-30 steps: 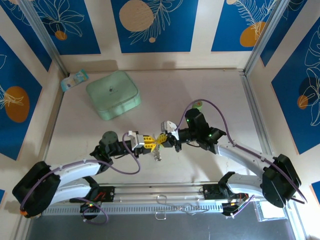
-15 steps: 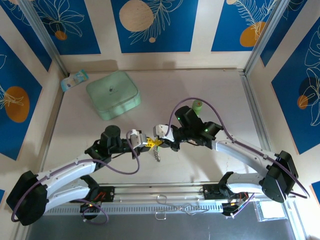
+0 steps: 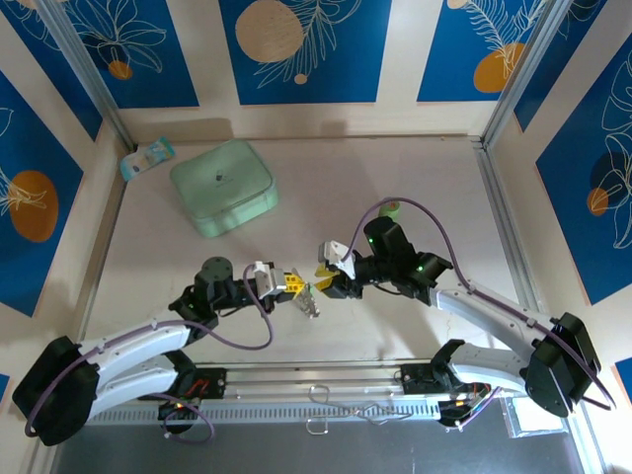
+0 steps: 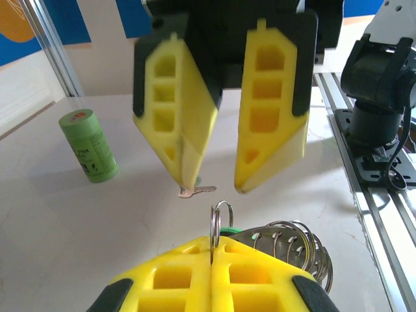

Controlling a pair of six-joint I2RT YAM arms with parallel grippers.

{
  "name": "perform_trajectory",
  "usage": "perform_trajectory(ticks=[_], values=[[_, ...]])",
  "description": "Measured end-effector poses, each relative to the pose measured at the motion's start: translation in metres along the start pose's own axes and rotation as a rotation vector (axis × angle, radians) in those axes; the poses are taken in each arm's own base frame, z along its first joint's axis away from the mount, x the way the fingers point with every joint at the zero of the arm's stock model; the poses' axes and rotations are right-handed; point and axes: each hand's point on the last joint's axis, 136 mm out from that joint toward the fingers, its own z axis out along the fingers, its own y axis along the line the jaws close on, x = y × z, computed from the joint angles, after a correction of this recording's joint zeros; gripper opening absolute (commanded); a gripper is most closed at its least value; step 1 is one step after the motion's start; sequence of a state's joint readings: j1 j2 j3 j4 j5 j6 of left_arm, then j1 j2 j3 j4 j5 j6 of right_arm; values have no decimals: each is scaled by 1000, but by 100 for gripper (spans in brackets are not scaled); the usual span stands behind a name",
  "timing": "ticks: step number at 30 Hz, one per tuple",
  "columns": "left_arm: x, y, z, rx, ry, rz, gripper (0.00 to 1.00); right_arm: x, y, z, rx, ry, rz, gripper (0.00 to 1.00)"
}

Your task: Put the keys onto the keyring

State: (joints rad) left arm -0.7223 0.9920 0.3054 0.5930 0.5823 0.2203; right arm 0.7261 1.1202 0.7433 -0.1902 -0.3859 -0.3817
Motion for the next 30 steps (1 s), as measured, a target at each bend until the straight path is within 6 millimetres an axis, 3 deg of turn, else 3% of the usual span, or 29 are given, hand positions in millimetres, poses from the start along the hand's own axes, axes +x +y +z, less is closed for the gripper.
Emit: perform_trajectory(ticks=[12, 20, 30], values=[[-11, 3, 1, -11, -48, 24, 0, -3, 1, 2, -13, -29, 33, 22], [-11, 3, 1, -11, -48, 24, 0, -4, 3, 2, -25, -34, 38, 1], [-21, 2, 3, 10, -110, -14, 0, 2, -2, 9, -54, -31, 64, 1]])
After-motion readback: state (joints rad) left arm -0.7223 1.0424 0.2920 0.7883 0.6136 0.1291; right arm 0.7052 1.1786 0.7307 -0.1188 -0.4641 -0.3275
